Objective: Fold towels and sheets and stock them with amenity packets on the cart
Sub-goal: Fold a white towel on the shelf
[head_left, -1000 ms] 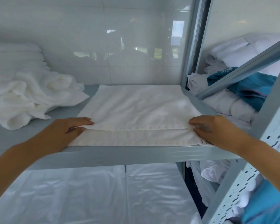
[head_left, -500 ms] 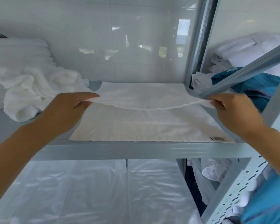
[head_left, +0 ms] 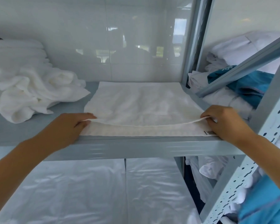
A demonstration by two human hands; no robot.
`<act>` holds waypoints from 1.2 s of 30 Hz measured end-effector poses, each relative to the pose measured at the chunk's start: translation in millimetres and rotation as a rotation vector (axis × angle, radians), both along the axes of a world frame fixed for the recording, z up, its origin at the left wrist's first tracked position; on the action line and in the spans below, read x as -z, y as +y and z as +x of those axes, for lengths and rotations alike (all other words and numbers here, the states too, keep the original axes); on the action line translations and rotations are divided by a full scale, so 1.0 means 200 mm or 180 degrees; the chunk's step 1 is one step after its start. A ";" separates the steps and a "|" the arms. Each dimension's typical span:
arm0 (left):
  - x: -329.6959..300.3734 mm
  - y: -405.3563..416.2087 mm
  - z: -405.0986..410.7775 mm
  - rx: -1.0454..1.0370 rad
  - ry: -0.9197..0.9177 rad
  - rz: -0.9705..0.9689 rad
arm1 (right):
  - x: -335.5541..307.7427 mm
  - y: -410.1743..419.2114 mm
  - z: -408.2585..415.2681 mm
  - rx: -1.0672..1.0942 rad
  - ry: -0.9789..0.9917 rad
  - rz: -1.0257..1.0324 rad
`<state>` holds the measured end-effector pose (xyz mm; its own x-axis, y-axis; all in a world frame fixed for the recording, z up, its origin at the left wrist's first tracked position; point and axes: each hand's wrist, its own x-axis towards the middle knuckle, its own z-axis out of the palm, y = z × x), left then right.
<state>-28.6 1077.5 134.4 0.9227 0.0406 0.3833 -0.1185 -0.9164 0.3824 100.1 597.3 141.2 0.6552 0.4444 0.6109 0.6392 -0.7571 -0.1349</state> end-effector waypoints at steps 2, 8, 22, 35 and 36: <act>-0.05 0.01 -0.02 0.0006 -0.0244 -0.0096 | -0.04 -0.02 -0.02 -0.0001 -0.0238 0.0090; 0.06 0.10 -0.20 0.0199 -0.0216 -0.0182 | 0.02 -0.12 -0.18 -0.0212 -0.0469 0.0252; -0.09 -0.25 0.15 0.0812 -0.0094 -0.0027 | -0.07 0.32 0.01 -0.0442 0.1332 -0.0041; -0.01 -0.21 0.66 0.0399 0.1382 0.0936 | -0.01 0.45 0.49 -0.0085 0.1988 -0.1149; -0.02 -0.20 0.66 0.0398 0.1411 0.0968 | -0.01 0.42 0.48 -0.0062 0.2006 -0.1155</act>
<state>102.9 1037.3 137.5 0.9891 -0.1316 -0.0656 -0.1214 -0.9826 0.1405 196.3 682.0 142.5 0.8240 0.5625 -0.0680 0.5367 -0.8133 -0.2246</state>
